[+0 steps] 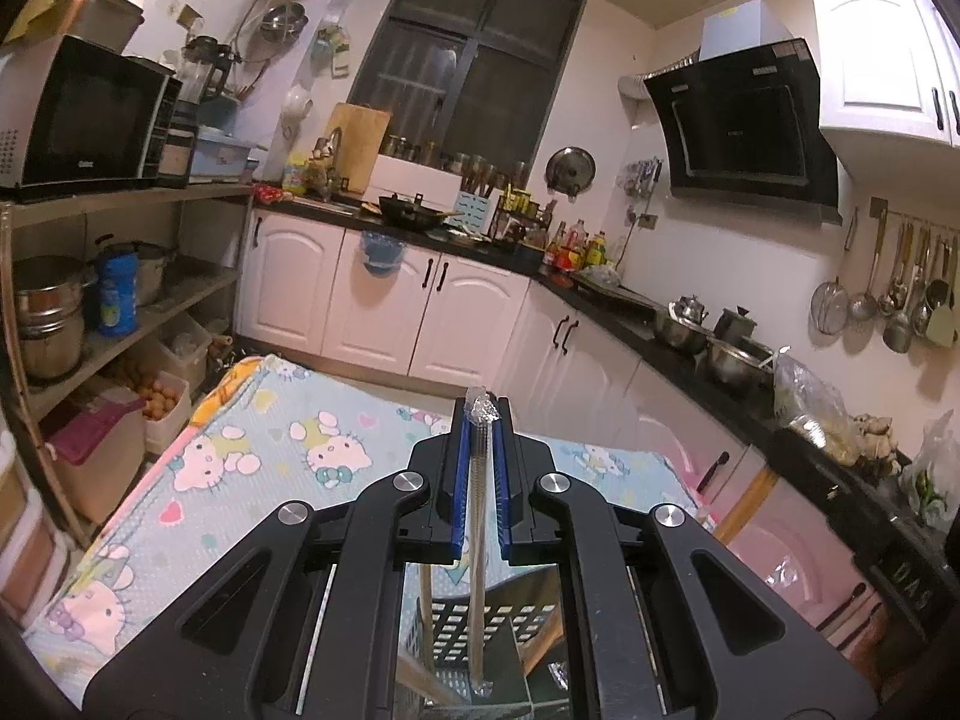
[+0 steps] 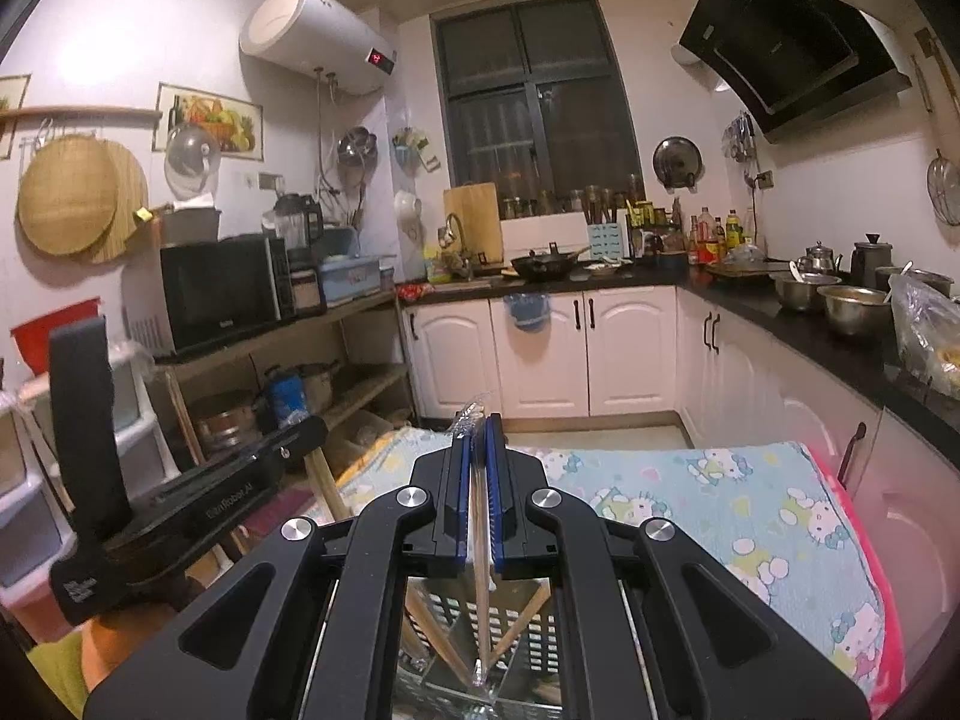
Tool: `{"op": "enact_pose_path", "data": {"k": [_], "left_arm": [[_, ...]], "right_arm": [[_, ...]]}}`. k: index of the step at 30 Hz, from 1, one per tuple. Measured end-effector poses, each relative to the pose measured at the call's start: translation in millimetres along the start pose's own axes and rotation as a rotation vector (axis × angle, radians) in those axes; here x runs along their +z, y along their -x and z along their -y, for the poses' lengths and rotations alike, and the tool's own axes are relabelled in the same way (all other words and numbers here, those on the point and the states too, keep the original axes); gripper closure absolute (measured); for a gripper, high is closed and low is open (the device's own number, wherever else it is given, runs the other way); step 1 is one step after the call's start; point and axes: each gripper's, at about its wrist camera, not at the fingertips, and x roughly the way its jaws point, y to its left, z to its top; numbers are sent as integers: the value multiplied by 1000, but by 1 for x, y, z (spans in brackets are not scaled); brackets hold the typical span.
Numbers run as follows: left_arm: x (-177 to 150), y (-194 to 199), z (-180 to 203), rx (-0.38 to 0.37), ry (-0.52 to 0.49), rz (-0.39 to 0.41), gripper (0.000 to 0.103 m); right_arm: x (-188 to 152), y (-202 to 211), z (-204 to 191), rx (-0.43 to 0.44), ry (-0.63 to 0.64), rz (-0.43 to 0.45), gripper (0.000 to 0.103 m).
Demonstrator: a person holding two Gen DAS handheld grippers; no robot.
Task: Organize utensils
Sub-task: 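Lower both chopsticks into the caddy and open both tools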
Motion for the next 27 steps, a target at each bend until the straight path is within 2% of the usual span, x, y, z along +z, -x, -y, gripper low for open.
{"op": "enact_pose_path", "data": {"k": [11, 24, 27], "left_arm": [[-27, -9, 0, -13, -19, -66, 100], [-40, -6, 1, -2, -46, -121, 100], [-39, -4, 2, -4, -50, -138, 94]], "right_arm": [[-38, -21, 6, -25, -9, -84, 98], [-62, -17, 13, -33, -18, -134, 97], [-64, -14, 14, -32, -21, -145, 97]]}}
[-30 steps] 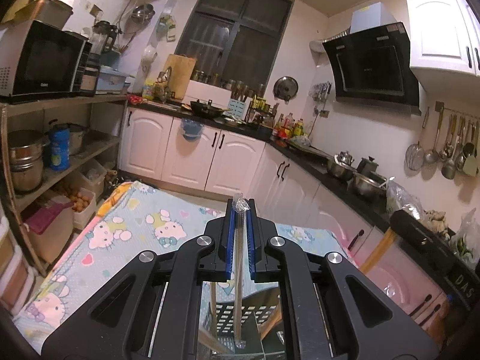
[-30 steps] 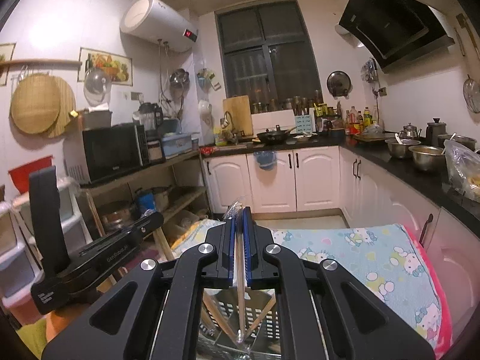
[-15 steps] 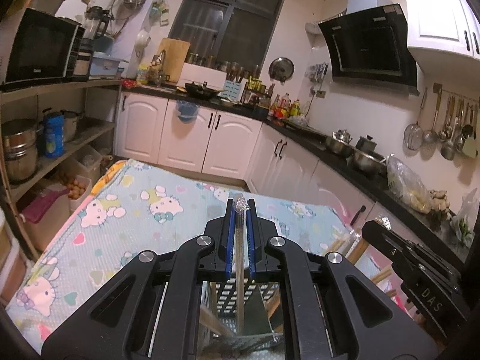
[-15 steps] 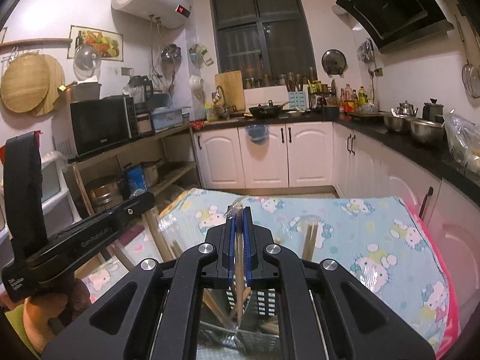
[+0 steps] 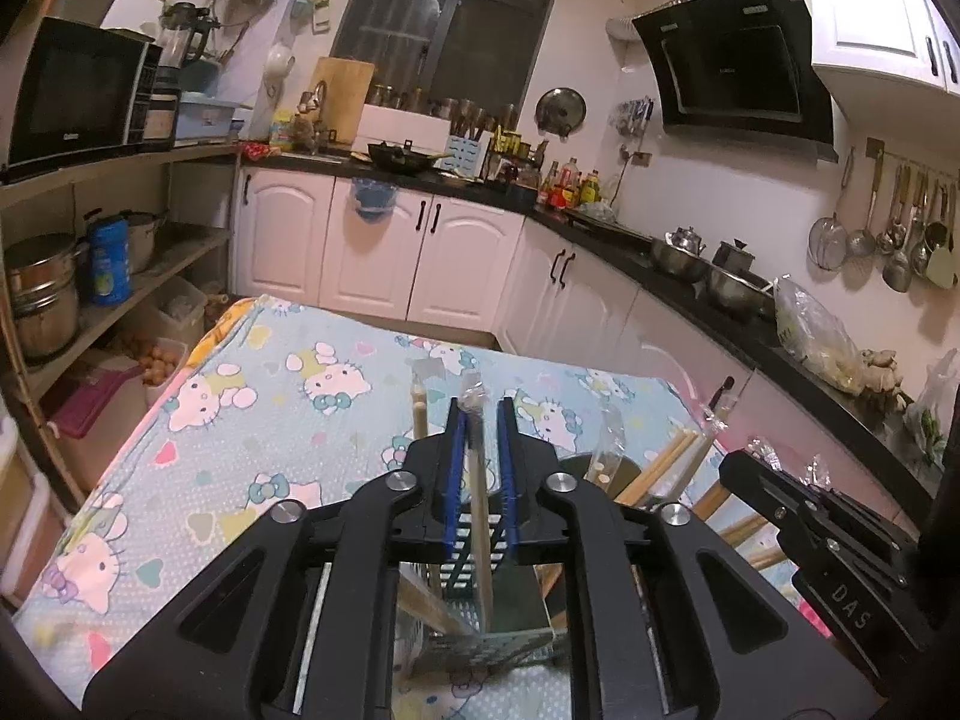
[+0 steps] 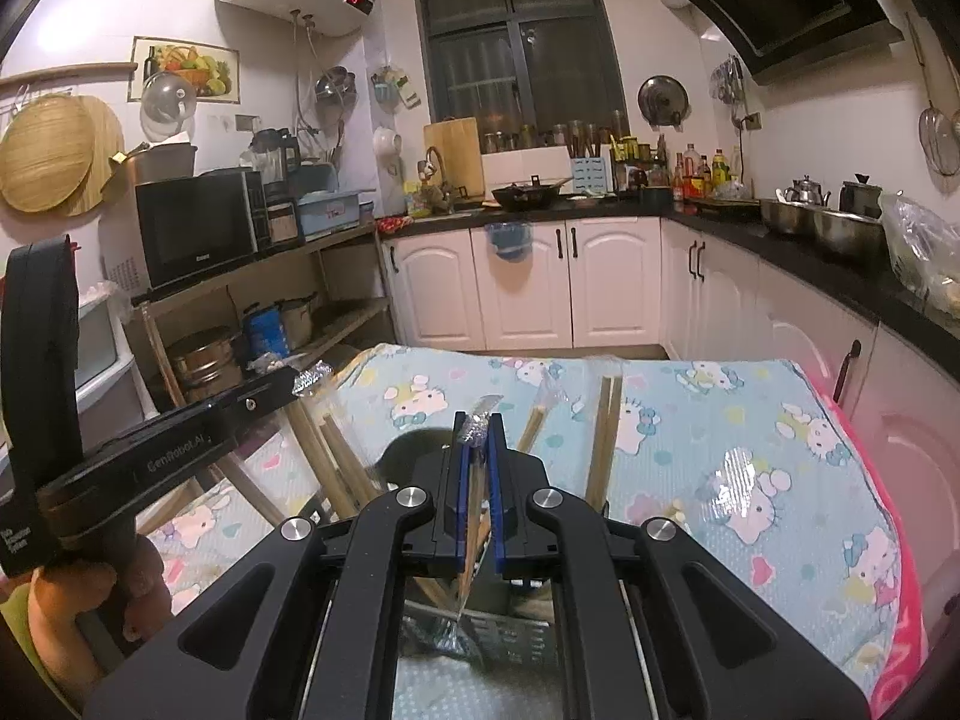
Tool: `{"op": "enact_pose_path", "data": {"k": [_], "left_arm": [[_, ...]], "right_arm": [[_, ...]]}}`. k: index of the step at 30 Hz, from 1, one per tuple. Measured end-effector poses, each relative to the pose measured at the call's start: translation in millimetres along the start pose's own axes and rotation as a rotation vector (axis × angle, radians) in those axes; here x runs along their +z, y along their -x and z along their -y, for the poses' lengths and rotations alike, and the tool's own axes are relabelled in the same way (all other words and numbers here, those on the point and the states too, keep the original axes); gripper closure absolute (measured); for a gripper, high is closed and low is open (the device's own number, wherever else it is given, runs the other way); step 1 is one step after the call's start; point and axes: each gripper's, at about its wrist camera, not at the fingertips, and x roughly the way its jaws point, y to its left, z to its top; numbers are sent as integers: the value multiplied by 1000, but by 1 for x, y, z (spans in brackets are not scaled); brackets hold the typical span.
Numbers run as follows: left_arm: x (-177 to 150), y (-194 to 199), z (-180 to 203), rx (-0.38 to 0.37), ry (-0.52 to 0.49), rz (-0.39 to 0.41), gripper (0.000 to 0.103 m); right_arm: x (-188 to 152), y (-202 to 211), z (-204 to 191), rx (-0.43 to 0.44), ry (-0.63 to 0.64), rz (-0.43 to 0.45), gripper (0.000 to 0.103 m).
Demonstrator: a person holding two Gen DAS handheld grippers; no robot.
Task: Organize utensils
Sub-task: 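Lower both chopsticks into the caddy and open both tools, then pull both open tools back from the caddy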
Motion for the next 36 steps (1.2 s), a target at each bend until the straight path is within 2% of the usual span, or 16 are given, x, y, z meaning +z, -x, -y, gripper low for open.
{"op": "enact_pose_path", "data": {"k": [2, 5, 8, 11, 13, 25, 32, 36], "left_arm": [[1, 2, 2, 6, -8, -9, 87], [0, 5, 4, 12, -17, -27, 82], [-1, 9, 4, 16, -16, -43, 75], [-2, 13, 3, 18, -19, -52, 73], [-3, 17, 3, 15, -21, -60, 70], [-19, 51, 3, 23, -30, -83, 46], [-31, 69, 1, 23, -32, -92, 27], [-38, 78, 2, 22, -34, -95, 20]], "right_arm": [[-1, 2, 2, 1, 0, -6, 97], [-1, 5, 3, 1, 0, -19, 96], [-3, 8, 4, -2, 3, -34, 86], [-4, 14, 4, -5, 11, -39, 85], [-5, 18, 4, -4, 13, -42, 80], [-19, 53, 4, -7, 19, -42, 67], [-31, 74, -1, -11, 26, -48, 53], [-36, 84, -3, -13, 23, -49, 41]]}}
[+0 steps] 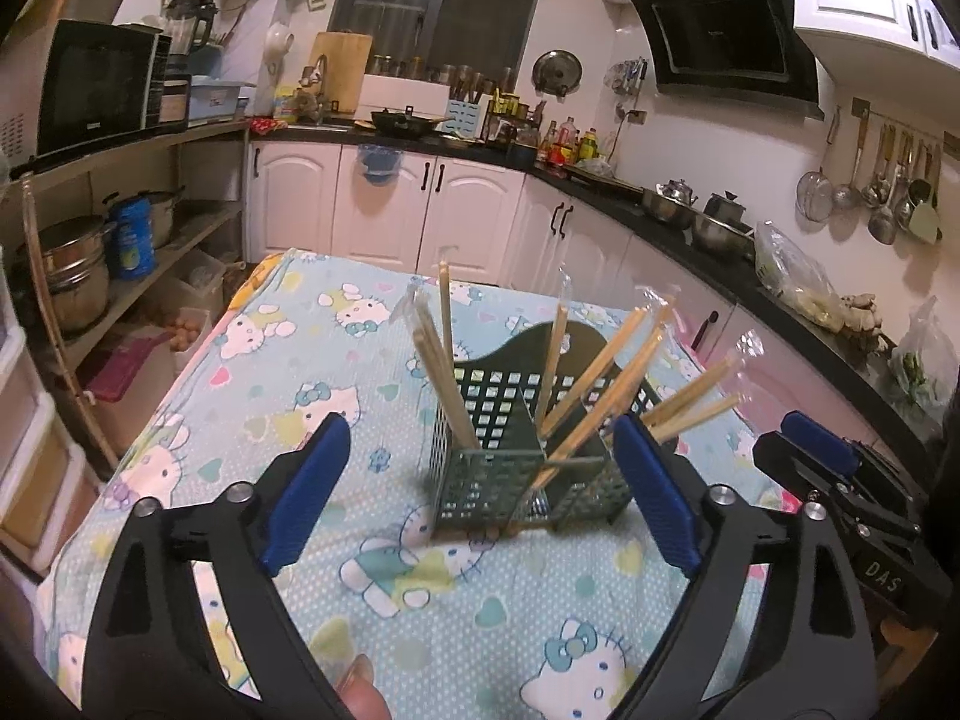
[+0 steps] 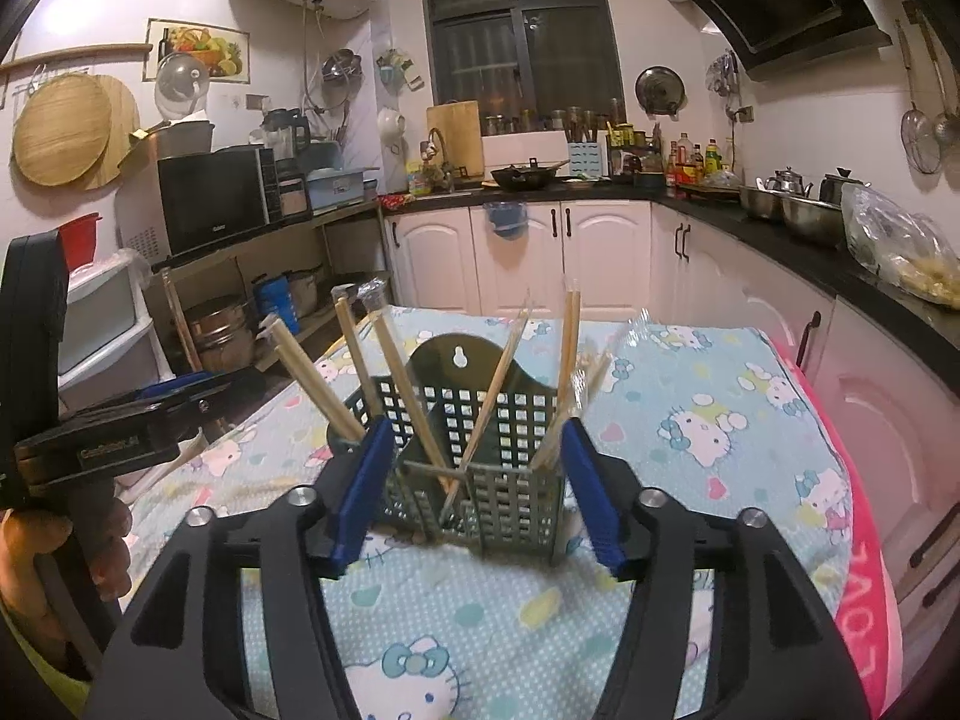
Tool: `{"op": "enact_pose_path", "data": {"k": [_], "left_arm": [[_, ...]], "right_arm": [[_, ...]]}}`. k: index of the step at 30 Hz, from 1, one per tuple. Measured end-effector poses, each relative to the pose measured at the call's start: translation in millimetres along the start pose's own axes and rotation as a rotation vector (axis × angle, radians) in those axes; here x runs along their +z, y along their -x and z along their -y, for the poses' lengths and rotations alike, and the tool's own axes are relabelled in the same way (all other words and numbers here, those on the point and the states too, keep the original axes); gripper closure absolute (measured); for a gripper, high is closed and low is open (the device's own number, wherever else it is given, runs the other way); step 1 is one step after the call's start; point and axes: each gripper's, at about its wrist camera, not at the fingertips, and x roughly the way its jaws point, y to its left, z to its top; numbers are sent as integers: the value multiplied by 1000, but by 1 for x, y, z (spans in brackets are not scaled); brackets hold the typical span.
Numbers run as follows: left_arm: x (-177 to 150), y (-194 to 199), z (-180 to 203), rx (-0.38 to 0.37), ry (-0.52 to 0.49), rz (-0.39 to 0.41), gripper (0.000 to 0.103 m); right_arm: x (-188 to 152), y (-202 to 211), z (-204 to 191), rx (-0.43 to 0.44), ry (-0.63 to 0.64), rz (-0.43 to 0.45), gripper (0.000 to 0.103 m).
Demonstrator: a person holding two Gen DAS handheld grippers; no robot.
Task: Organize utensils
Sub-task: 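Pull both open tools back from the caddy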
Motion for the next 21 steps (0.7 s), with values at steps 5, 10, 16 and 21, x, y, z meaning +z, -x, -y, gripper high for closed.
{"op": "enact_pose_path", "data": {"k": [5, 10, 16, 21], "left_arm": [[-11, 9, 1, -2, 1, -1, 13], [-19, 13, 1, 1, 1, -6, 12], [-35, 19, 0, 6, 7, -13, 12], [-46, 22, -3, 8, 18, -24, 12]], "right_arm": [[-9, 11, 0, 1, -15, -6, 28], [-18, 19, 1, -10, -25, -11, 21], [-30, 28, 2, -22, -30, -19, 18], [-39, 33, 3, -32, -37, -28, 16]]}}
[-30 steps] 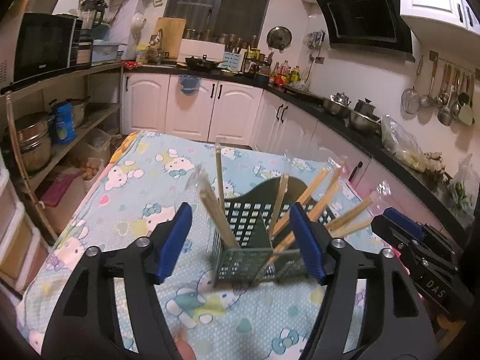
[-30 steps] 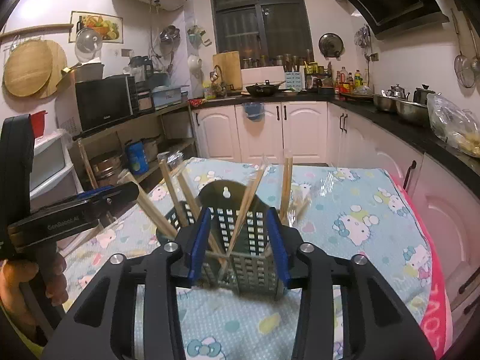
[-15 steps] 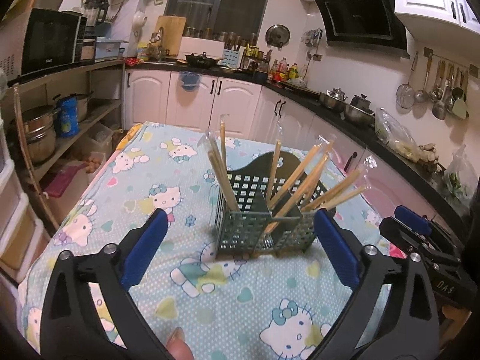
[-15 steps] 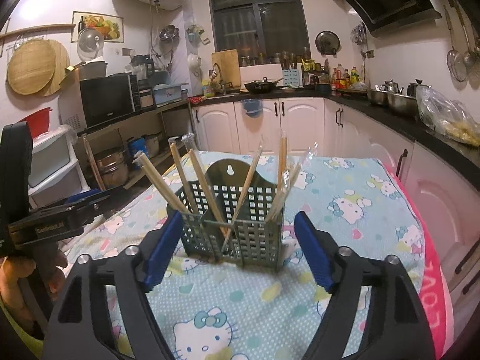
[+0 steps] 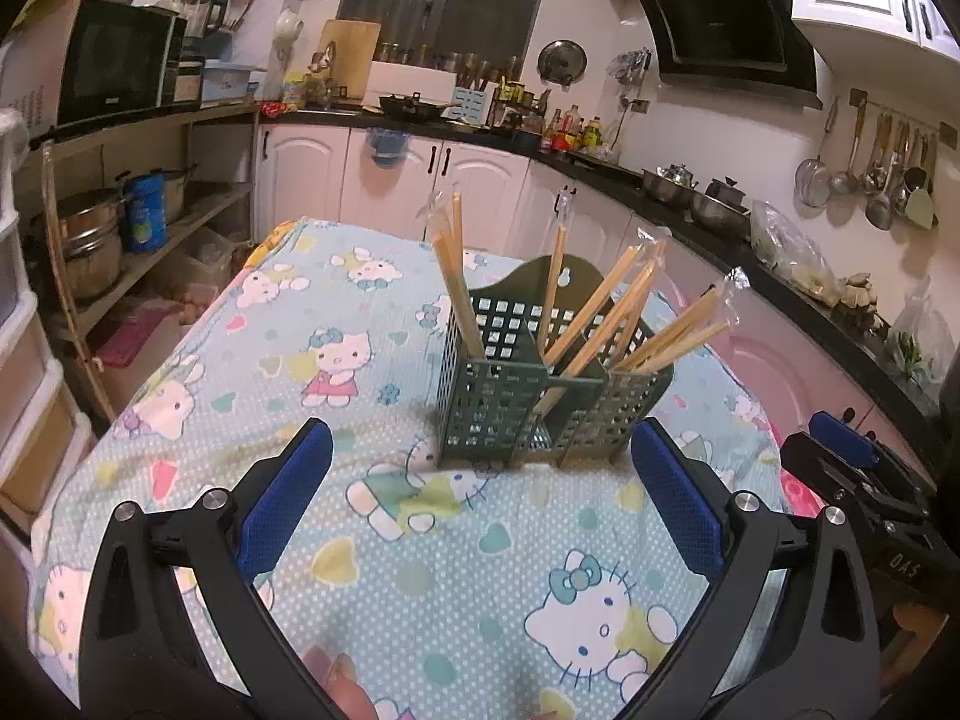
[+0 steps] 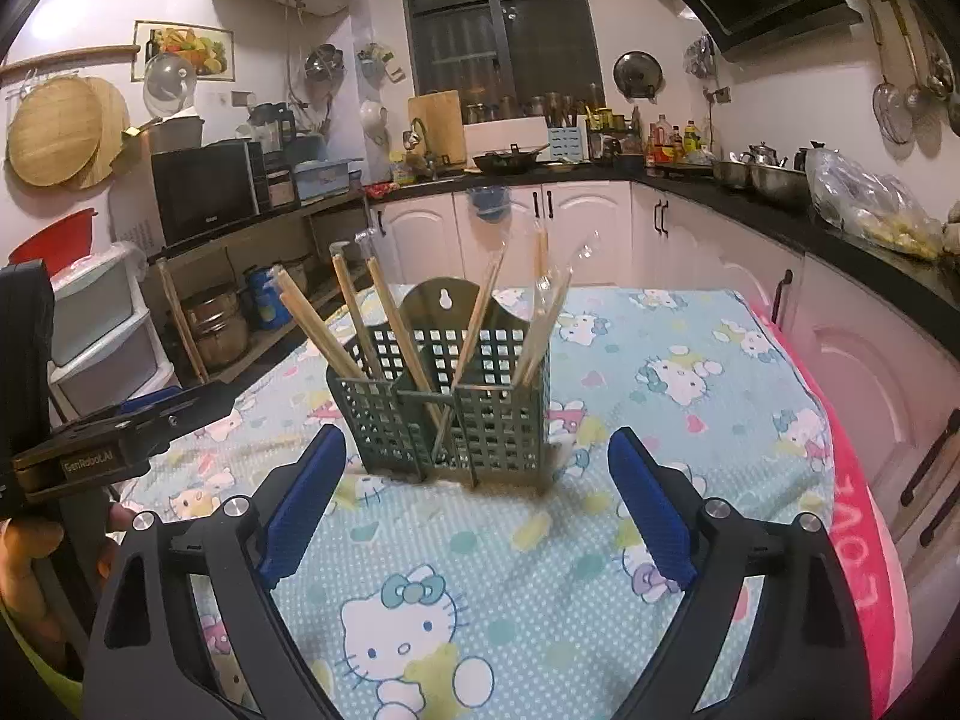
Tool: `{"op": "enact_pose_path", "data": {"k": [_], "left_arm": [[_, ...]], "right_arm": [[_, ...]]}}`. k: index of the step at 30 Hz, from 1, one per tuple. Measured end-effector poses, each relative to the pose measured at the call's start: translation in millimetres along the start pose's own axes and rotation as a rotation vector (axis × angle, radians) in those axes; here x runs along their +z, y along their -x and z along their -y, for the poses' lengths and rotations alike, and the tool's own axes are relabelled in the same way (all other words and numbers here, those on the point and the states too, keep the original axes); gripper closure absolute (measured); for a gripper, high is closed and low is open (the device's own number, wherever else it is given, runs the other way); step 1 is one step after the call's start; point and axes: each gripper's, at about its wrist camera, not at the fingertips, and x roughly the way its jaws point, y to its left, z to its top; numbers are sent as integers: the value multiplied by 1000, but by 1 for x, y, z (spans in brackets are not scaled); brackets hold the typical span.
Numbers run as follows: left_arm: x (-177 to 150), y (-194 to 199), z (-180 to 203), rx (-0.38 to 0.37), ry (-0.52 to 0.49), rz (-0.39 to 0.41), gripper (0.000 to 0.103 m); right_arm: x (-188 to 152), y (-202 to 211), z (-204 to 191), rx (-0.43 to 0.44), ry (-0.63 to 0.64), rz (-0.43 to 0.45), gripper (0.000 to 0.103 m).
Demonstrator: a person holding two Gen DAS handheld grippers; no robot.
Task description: Organize utensils
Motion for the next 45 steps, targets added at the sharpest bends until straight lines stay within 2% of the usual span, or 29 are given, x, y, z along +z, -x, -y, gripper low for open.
{"op": "enact_pose_path", "data": {"k": [15, 27, 45], "left_arm": [[-32, 5, -3, 28, 10, 7, 12], [-60, 3, 2, 35, -24, 17, 12], [-88, -3, 14, 43, -86, 73, 12]], "right_arm": [[-36, 7, 4, -33, -5, -33, 15], [-63, 9, 0, -50, 12, -27, 10], [-93, 12, 1, -102, 20, 77, 8]]}}
